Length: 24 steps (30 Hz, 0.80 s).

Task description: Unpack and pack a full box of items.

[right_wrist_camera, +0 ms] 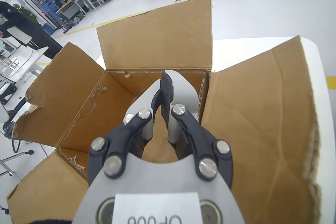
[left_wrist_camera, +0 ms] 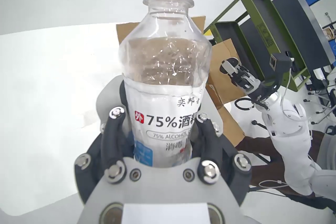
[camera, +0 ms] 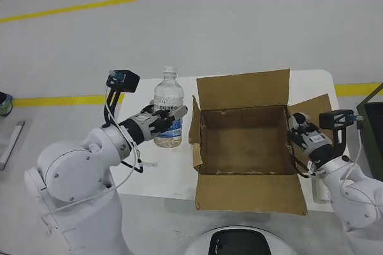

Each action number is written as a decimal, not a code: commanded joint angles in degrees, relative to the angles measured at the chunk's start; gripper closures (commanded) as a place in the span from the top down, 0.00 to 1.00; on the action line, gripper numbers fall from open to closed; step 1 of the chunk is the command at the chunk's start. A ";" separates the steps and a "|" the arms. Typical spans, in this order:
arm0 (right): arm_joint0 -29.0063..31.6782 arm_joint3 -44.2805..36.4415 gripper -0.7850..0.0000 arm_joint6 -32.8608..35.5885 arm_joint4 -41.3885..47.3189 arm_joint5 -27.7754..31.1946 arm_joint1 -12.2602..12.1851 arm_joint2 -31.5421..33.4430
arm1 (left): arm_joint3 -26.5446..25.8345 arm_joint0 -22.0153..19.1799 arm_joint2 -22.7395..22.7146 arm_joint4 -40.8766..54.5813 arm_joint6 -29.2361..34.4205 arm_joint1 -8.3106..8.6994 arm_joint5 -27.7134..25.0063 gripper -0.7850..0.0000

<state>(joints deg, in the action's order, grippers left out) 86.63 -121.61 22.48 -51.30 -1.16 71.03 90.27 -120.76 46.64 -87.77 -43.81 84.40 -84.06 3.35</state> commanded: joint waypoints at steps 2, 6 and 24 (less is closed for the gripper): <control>1.08 -0.69 0.00 -0.50 -0.27 -0.45 -0.01 0.35 | 0.74 -0.60 1.97 0.49 -0.13 0.22 0.26 0.00; 2.34 -1.19 0.00 -1.15 -0.39 -0.83 0.00 0.70 | 0.74 -0.60 1.97 0.49 -0.13 0.22 0.26 0.00; 8.33 -4.30 0.00 -8.43 6.61 -0.73 0.21 7.66 | 0.80 4.35 7.31 5.14 -7.16 0.37 -0.35 0.00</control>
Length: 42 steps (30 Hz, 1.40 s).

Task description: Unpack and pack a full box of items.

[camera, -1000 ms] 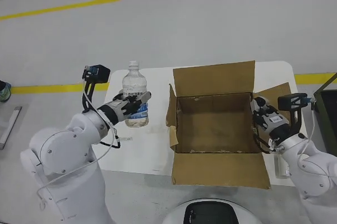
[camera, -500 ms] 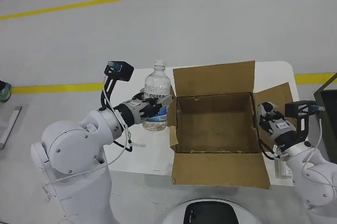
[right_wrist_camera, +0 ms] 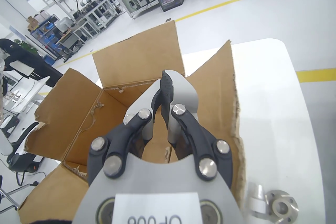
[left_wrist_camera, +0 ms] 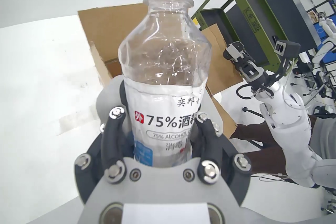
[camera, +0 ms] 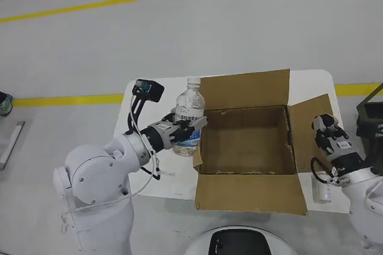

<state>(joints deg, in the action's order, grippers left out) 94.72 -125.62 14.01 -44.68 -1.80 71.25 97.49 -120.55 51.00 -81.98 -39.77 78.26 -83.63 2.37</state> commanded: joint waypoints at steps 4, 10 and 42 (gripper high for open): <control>1.30 -1.16 0.00 0.08 0.10 -0.42 -0.01 1.58 | 3.18 -1.19 6.42 1.84 -2.50 -0.17 2.17 0.00; 2.72 -1.71 0.00 -0.05 0.00 -0.82 0.06 2.01 | 8.46 -2.98 11.25 0.70 -4.06 -0.09 2.84 0.00; -1.68 -0.51 0.00 4.38 -3.88 -3.11 0.01 -0.46 | 16.00 -3.78 7.36 -3.85 -5.59 3.15 3.43 0.00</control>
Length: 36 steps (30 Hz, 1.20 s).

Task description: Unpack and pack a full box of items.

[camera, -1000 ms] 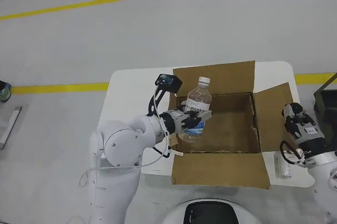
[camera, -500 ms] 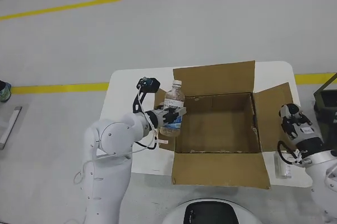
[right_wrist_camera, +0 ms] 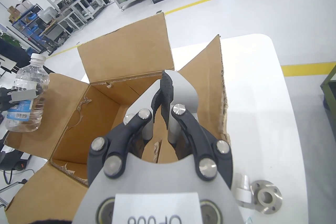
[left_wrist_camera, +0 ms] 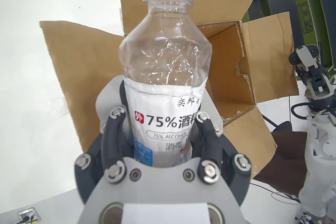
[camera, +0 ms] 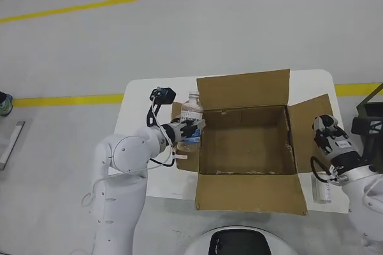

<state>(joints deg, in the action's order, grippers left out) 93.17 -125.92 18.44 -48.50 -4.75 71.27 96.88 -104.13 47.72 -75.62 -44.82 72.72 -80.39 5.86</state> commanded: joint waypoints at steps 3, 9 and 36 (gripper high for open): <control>-0.28 -0.88 0.00 -0.28 -0.03 -0.56 0.00 0.77 | -1.06 -2.12 3.89 3.95 -0.31 -0.44 0.94 0.00; 0.68 -2.41 0.00 -1.00 0.26 -1.52 0.01 3.21 | -1.26 -6.38 11.12 7.18 -2.02 -1.45 3.26 0.00; 5.86 -4.46 0.00 -2.60 2.10 -0.63 0.35 7.95 | 8.62 -9.32 22.17 1.05 -4.20 -3.03 16.75 0.00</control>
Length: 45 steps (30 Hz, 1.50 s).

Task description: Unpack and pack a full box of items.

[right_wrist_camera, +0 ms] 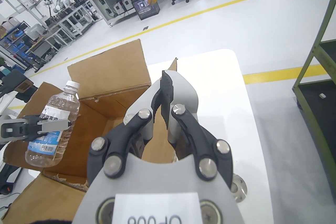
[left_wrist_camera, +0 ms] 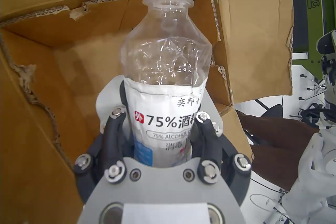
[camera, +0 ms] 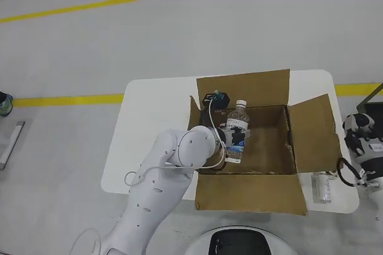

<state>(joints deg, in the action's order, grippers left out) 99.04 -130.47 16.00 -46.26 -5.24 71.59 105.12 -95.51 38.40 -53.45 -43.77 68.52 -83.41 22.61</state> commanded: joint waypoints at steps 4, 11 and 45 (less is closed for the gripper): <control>-0.32 0.84 0.00 -0.01 -0.29 0.01 0.08 -1.31 | 0.00 0.00 0.00 0.00 0.00 0.00 0.00 0.00; -1.58 0.92 0.00 0.09 -1.23 -0.16 0.10 -2.39 | 0.45 0.94 0.96 2.99 0.05 -0.42 1.75 0.00; -0.82 0.55 0.00 0.52 -0.74 0.67 0.30 -2.75 | 27.37 -10.45 14.91 1.49 -3.68 -5.21 16.84 0.00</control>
<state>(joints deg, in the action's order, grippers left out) 98.19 -129.87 16.49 -46.99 -4.60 71.89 102.40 -68.35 28.11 -38.82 -42.20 65.06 -88.54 39.23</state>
